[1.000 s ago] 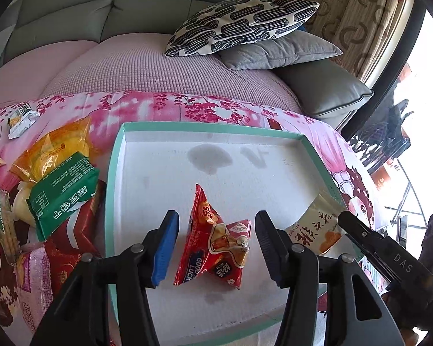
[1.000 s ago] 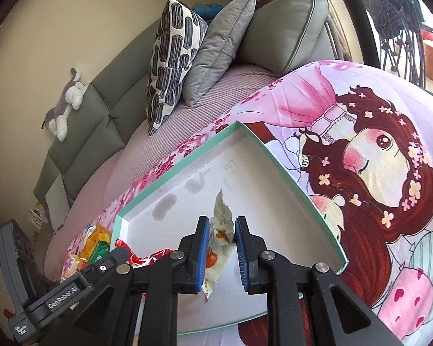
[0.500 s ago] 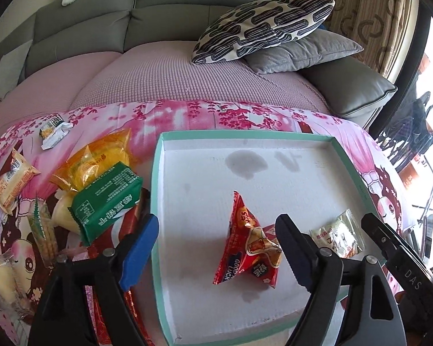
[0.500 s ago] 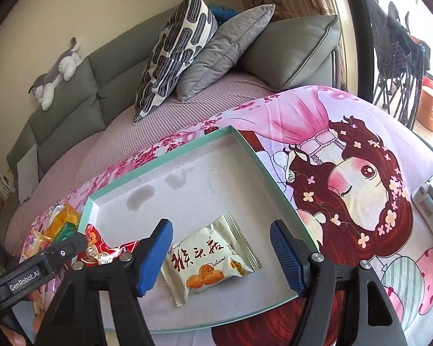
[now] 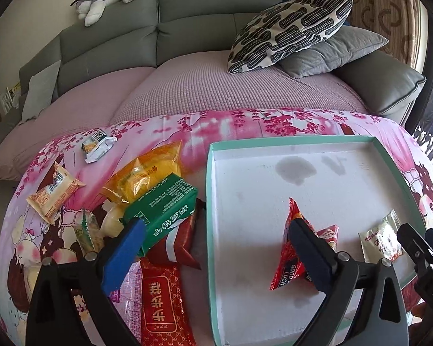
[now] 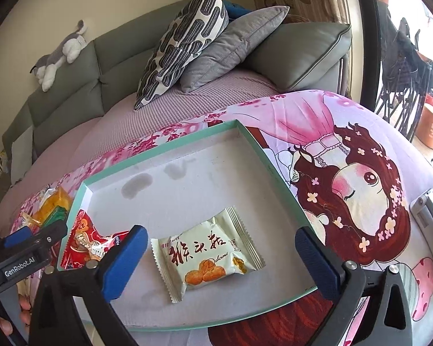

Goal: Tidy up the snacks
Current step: 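Move both open tools back from the tray to the snack pile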

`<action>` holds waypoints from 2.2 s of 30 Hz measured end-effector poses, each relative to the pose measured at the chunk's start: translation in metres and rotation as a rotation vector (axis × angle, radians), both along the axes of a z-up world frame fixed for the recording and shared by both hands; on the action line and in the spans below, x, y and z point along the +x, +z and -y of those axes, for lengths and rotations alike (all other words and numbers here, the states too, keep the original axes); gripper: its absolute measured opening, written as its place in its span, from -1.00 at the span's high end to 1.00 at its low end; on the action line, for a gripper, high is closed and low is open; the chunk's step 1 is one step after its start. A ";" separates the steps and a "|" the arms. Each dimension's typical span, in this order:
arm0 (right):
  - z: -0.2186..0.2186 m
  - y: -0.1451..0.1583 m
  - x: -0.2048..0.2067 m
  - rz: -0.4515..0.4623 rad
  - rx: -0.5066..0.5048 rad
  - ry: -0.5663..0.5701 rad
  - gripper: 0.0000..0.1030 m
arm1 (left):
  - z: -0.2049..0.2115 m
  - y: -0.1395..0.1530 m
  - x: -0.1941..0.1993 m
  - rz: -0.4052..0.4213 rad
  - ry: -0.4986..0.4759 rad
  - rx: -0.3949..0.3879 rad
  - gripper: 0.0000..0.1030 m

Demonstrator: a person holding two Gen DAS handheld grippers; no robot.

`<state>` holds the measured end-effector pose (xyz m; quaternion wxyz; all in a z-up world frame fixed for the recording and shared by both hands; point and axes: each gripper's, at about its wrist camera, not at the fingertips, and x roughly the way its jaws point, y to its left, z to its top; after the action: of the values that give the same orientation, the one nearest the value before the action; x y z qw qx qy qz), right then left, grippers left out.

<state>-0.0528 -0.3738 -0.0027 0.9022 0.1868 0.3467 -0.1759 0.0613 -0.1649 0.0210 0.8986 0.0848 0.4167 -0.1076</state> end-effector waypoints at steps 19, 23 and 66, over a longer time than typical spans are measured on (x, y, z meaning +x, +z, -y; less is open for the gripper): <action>-0.018 0.011 0.004 0.032 -0.065 0.033 -1.00 | -0.018 -0.002 -0.003 -0.046 0.018 -0.018 -0.94; -0.023 0.011 0.008 0.002 -0.052 0.041 -1.00 | -0.029 0.004 -0.006 -0.020 0.033 0.017 -0.94; -0.212 0.019 0.056 -0.084 -0.196 0.267 -1.00 | -0.275 0.009 -0.022 -0.021 0.529 -0.105 -0.94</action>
<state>0.0036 -0.1619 0.0165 0.9162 0.0427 0.3869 -0.0951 0.0389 0.1100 0.0302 0.8943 -0.0749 0.4276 0.1089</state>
